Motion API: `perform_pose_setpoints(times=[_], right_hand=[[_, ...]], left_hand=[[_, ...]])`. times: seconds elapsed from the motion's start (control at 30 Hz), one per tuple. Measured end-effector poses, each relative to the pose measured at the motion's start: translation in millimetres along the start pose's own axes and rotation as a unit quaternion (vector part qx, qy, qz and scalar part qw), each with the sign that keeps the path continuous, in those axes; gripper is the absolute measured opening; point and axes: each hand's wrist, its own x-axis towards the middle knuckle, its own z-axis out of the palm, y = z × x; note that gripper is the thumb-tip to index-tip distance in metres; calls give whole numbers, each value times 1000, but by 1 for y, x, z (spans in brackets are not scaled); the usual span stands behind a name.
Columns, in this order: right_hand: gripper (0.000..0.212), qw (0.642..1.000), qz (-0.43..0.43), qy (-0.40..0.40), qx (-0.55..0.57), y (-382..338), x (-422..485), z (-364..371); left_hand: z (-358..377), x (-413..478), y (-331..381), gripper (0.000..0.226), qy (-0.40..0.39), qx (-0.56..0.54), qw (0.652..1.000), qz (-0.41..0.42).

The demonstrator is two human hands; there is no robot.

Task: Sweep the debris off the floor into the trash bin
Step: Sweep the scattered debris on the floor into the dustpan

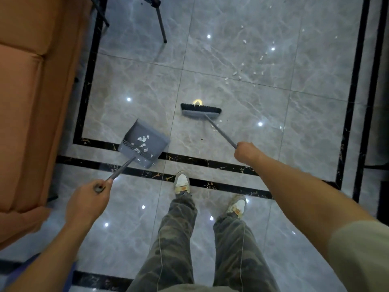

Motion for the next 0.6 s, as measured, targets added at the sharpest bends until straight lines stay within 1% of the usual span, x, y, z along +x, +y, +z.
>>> perform_pose_setpoints(times=[0.1, 0.2, 0.33, 0.4, 0.5, 0.53, 0.6], right_hand=[[32, 991, -35, 16, -126, 34, -19, -9], [30, 959, -47, 82, -267, 70, -33, -29], [26, 921, -46, 130, -365, 101, -45, -79], [30, 916, -57, 154, -366, 115, -48, -103], [36, 929, -56, 179, -320, 144, -54, -121], [35, 933, -53, 181, -308, 155, -51, -121], [28, 951, -40, 160, -260, 169, -43, -113]], left_hand=[[2, -11, 7, 55, 4, -6, 1000, -12], [4, -17, 17, 53, 7, 2, 1000, -14], [8, -30, 35, 47, 17, 8, 1000, -15], [11, -36, 47, 43, 20, 4, 1000, -14], [16, -40, 58, 45, 15, 12, 1000, 14], [18, -39, 59, 46, 11, 19, 999, 26], [20, -35, 63, 43, 7, 57, 998, 33]])
